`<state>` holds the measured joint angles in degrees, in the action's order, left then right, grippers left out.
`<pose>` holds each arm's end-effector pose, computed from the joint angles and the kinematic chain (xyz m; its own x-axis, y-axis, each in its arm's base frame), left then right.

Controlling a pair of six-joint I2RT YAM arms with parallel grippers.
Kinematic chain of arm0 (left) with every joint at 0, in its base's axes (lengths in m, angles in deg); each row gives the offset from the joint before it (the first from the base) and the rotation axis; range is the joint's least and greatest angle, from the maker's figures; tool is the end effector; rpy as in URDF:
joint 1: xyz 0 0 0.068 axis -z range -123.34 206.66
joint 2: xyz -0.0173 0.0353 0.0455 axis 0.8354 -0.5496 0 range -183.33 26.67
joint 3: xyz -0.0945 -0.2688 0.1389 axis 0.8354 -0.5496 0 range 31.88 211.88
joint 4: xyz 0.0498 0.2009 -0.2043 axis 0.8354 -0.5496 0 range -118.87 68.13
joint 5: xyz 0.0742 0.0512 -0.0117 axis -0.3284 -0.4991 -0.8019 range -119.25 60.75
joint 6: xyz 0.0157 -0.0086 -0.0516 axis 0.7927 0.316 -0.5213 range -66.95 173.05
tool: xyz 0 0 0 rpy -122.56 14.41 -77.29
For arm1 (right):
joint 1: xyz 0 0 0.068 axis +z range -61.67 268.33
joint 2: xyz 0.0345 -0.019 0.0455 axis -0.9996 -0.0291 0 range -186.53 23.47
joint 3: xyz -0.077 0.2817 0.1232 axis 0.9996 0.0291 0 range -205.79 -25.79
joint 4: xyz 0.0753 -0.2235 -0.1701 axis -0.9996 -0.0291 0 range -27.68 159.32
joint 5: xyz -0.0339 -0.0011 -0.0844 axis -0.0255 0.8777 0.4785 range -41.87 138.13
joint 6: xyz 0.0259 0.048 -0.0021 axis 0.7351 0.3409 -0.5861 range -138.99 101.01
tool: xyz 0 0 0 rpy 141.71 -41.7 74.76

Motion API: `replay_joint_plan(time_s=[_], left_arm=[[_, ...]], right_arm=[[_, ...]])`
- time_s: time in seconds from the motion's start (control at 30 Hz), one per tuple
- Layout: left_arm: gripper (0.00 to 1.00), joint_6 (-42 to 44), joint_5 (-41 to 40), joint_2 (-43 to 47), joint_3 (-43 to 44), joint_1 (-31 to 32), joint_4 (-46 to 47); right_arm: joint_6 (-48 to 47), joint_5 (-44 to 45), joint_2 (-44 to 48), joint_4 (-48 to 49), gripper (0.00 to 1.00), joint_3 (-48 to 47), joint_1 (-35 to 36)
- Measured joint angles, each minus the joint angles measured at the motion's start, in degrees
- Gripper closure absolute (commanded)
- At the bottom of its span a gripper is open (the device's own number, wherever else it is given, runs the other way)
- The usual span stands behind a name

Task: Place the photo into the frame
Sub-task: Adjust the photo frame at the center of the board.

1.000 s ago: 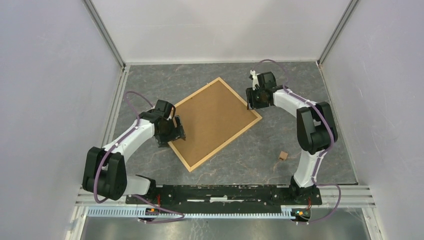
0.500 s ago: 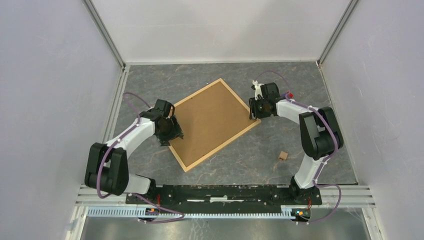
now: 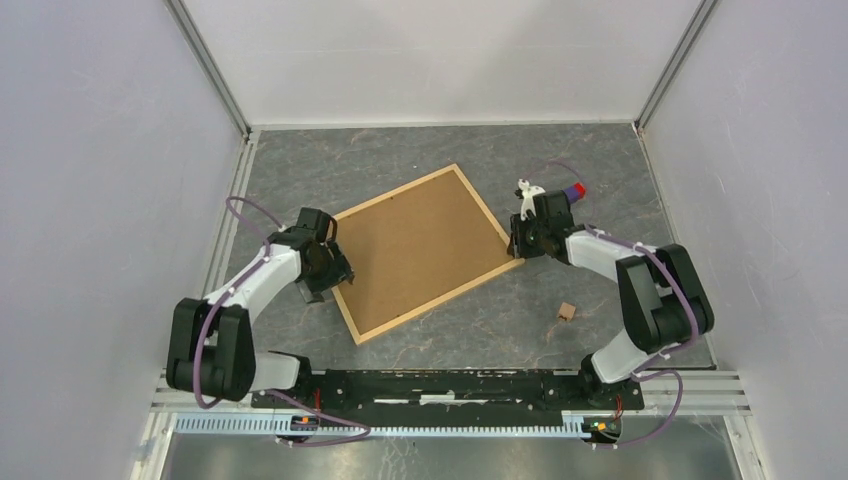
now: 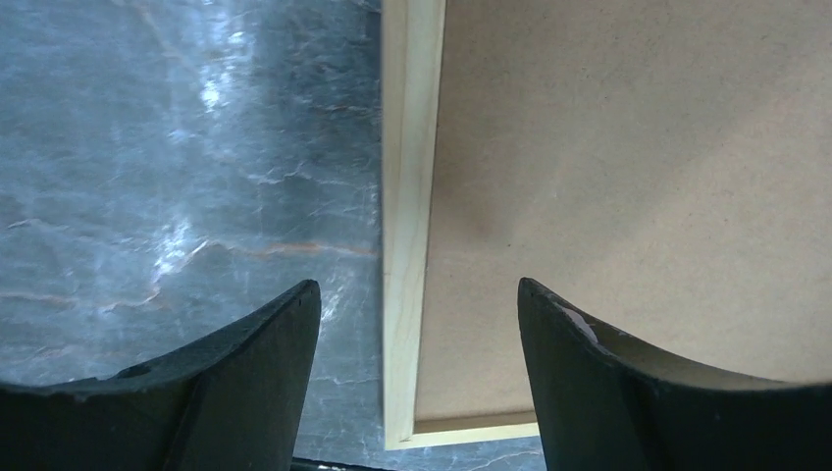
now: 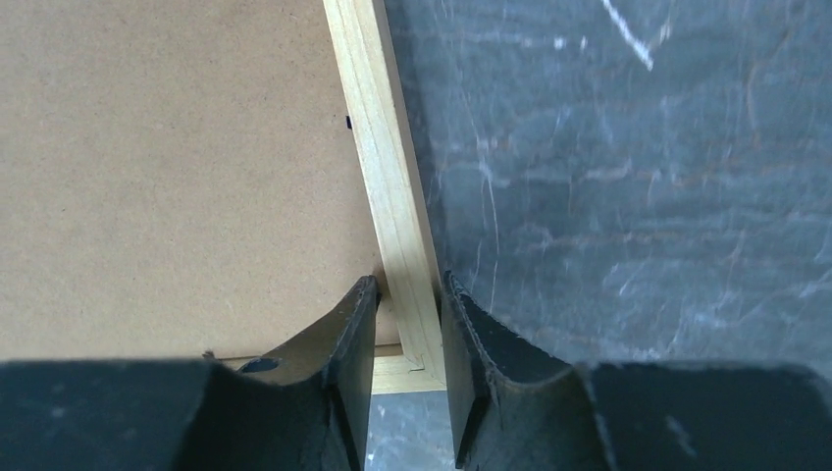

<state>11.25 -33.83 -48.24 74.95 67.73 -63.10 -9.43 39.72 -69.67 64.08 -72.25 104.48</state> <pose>0.2340 -0.0427 0.2118 -0.8123 -0.5180 -0.2681 -0.5001 0.8551 -0.1370 0.3231 0.0992 0.1759 -0.8058 -0.0623 -0.5889 -0.2312 0.9486 0.2160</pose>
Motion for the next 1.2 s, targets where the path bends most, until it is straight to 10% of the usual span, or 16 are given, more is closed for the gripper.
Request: replay_joint_plan(time_s=[0.33,0.7,1.2], left_arm=[[0.34,8.13,3.89,-13.35,5.95,-0.52,1.05],[0.69,16.04,2.67,-17.07,10.54,-0.13,0.81],[0.91,17.88,1.70,-17.84,11.50,0.26,-0.42]], right_arm=[[2.25,-1.31,8.79,-7.63,0.56,5.88,5.22],[-3.43,9.86,3.30,-30.73,0.50,-19.63,6.78],[-3.45,12.37,-3.48,-33.66,0.63,-20.24,6.45]])
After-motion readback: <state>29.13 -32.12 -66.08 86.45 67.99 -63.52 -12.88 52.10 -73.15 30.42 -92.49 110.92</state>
